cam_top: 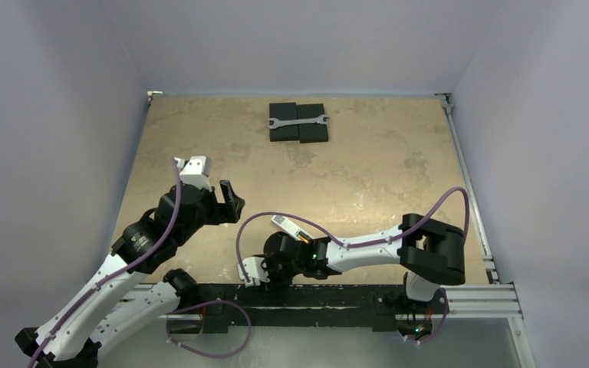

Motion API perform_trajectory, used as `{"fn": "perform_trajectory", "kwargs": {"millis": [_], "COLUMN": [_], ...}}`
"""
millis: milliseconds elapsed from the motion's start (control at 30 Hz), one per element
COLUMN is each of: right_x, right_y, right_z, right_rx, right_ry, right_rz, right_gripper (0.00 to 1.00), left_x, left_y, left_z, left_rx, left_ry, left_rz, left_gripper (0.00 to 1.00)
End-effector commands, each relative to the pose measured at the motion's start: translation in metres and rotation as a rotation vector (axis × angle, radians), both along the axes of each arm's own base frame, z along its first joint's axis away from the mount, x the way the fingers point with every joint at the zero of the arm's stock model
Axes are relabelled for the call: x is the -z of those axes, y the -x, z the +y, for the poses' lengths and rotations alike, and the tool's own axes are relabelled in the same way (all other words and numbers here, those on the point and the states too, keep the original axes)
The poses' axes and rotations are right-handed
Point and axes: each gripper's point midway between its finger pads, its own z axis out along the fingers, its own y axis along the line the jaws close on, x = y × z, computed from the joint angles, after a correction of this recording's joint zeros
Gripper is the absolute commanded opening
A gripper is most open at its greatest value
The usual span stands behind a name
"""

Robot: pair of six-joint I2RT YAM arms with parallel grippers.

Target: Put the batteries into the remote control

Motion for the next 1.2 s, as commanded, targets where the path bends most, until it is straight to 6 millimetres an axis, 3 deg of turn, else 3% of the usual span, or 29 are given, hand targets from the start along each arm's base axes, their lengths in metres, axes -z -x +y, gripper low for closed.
{"fn": "perform_trajectory", "kwargs": {"millis": [0, 567, 1167], "right_x": [-0.012, 0.013, 0.039], "right_y": [-0.004, -0.014, -0.002], "right_z": [0.012, 0.001, -0.022], "right_rx": [-0.014, 0.015, 0.036], "right_ry": [-0.03, 0.043, 0.178], "right_rz": [-0.017, 0.042, 0.132], "right_gripper": [0.58, 0.54, 0.46], "left_x": [-0.013, -0.014, -0.012], "left_y": [-0.004, -0.004, -0.004], "left_z": [0.001, 0.002, 0.002], "left_rx": [-0.002, -0.005, -0.007], "left_ry": [0.009, 0.012, 0.011], "left_rz": [-0.05, -0.056, -0.051], "left_gripper": [0.8, 0.81, 0.81]}}
